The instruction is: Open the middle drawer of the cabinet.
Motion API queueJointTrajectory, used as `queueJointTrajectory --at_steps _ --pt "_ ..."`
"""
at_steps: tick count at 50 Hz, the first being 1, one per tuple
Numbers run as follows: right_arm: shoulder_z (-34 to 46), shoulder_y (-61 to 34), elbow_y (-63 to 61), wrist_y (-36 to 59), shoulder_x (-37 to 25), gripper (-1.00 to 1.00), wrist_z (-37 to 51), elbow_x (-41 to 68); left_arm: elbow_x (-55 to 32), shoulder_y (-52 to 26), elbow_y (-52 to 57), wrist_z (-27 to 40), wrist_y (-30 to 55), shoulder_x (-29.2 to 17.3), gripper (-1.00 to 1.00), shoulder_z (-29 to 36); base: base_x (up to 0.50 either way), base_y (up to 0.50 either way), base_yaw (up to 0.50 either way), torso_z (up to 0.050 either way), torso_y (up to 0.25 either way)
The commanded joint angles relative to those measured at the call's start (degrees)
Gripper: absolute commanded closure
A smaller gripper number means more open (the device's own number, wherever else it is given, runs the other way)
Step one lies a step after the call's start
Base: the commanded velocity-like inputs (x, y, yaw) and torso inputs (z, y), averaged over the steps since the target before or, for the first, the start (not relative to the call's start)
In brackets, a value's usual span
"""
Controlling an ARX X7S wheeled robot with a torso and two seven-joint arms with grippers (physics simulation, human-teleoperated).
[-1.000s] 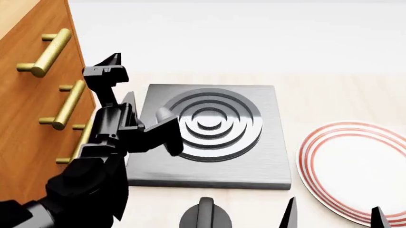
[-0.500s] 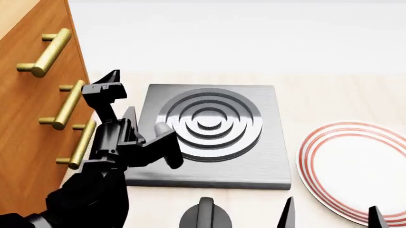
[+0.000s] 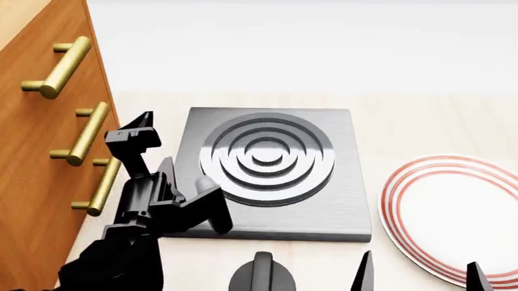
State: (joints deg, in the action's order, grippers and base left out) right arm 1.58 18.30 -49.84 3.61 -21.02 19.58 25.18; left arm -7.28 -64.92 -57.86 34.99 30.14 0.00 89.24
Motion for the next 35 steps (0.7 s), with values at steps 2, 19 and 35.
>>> queueJointTrajectory --at_steps 2,19,35 --pt "0.4 -0.2 0.2 0.0 -0.2 -1.00 0.3 0.0 -0.6 1.0 -2.3 1.4 -1.2 0.0 -1.00 -0.1 0.00 0.00 0.00 0.000 0.000" --pt "1.0 -0.5 0.4 0.1 -0.6 -1.00 0.5 -0.1 0.6 0.4 -4.3 1.7 -0.3 0.0 -1.00 -0.1 0.00 0.00 0.00 0.000 0.000" --pt "1.2 -0.2 0.3 -0.2 -0.9 -1.00 0.9 -0.2 0.7 0.7 -6.4 3.1 1.1 0.0 -1.00 -0.2 0.00 0.00 0.00 0.000 0.000"
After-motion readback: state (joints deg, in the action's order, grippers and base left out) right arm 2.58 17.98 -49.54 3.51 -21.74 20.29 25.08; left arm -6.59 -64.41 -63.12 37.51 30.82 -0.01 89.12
